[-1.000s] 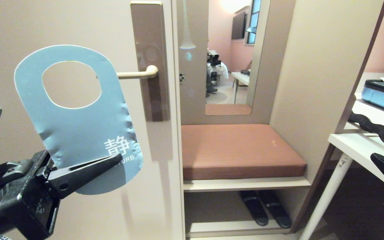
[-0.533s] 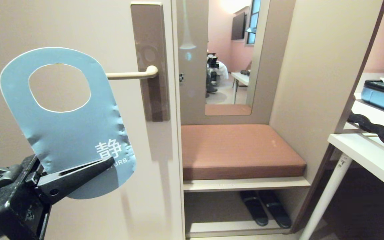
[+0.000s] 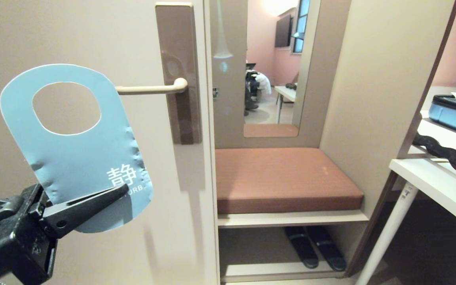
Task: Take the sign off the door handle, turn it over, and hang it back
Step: Hang the sign back with the other side facing out
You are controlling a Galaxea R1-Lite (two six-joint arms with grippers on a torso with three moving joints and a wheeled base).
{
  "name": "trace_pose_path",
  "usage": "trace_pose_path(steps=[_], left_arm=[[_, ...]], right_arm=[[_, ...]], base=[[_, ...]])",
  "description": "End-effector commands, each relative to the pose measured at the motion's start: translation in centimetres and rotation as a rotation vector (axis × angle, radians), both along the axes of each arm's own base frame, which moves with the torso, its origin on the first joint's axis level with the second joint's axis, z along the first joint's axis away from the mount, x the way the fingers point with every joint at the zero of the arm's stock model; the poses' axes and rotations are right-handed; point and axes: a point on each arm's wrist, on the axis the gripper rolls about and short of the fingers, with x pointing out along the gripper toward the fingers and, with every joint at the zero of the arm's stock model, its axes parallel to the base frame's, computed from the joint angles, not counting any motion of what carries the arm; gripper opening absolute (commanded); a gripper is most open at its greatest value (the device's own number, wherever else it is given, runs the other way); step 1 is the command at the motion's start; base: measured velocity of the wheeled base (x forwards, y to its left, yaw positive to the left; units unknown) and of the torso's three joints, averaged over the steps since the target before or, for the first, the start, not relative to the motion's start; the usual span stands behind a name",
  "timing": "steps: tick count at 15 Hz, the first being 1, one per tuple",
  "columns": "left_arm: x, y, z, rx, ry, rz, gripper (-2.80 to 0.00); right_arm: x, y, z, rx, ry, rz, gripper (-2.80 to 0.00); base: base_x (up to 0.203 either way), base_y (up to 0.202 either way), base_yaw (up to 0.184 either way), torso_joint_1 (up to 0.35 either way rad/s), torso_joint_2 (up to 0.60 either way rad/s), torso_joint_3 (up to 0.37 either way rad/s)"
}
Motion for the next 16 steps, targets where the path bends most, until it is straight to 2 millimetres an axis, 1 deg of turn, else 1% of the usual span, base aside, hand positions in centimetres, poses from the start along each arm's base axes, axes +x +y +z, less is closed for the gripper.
trace_pose_path(steps=[1,3,6,10,15,16], left_arm=[[0.0,0.1,0.1,-0.004,-0.007,0.002,-2.8],[-0.1,0.1,0.1,-0.004,-0.007,0.002,-2.8],[0.1,0.2,0.2,-0.004,-0.007,0.015,-2.8],[0.2,0.4,0.1,-0.003,0.0,0.034,-2.8],[0.6,1.4,0.0,0.002,0.012,0.115,-2.8],[0.7,1.7,0.0,0.002,0.01,0.143,-2.8]], right_arm=[[-0.5,0.0,-0.5,-0.012,-0.01,-0.014,-2.8],[-0.6,0.0,-0.6,-0.022,-0.016,0.006,-2.8],[-1.2,0.1,-0.5,-0.024,-0.101,0.003,-2.8],[-1.2,0.1,-0.5,-0.021,-0.1,0.001,-2.8],[-1.2,0.1,-0.5,-0.02,-0.105,0.005,-2.8],[-1.4,0.1,-0.5,-0.02,-0.125,0.04,-2.8]], base=[[0.0,0.0,0.0,0.0,0.0,0.0],[0.0,0.0,0.0,0.0,0.0,0.0],[0.0,0.0,0.0,0.0,0.0,0.0],[0.0,0.0,0.0,0.0,0.0,0.0],[0.0,0.0,0.0,0.0,0.0,0.0],[0.0,0.0,0.0,0.0,0.0,0.0]])
